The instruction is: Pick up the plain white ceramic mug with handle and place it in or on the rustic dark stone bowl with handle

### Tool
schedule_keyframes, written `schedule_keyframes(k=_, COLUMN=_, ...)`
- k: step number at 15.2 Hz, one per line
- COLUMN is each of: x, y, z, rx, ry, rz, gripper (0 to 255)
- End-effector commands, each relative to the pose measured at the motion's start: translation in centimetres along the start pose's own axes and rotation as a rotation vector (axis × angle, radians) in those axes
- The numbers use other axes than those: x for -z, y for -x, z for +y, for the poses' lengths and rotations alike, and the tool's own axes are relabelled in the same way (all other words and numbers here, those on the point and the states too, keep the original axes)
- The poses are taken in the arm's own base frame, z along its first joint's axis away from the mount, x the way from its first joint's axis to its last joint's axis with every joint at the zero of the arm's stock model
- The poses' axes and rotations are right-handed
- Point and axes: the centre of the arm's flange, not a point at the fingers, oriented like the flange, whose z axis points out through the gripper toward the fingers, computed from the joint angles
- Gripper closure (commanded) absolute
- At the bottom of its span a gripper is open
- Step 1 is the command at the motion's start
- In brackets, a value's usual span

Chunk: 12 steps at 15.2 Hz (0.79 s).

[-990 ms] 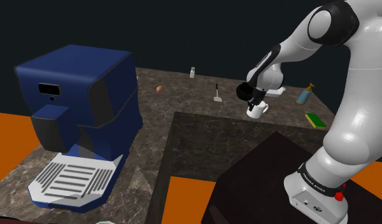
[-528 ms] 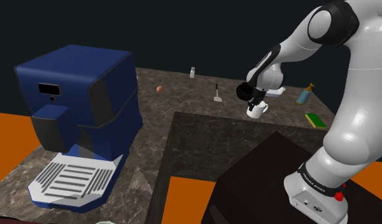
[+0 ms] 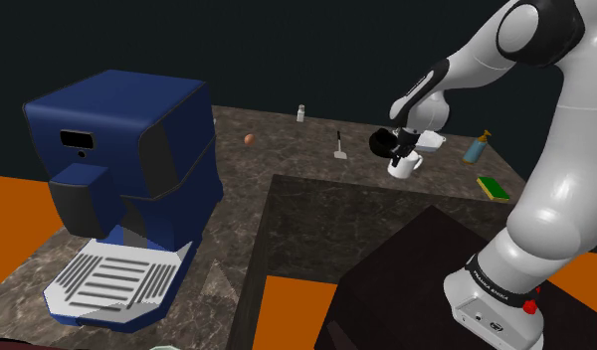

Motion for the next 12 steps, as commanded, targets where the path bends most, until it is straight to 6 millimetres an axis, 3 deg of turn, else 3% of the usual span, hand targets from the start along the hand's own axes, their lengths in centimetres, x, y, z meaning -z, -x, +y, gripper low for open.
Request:
schedule_keyframes(k=1, x=1.1, y=0.0, z=0.0, rx=0.000, ry=0.000, rz=0.000, gripper=255)
schedule_keyframes(k=12, x=6.9, y=-0.2, z=0.1, rx=0.000, ry=0.000, rz=0.000, gripper=255)
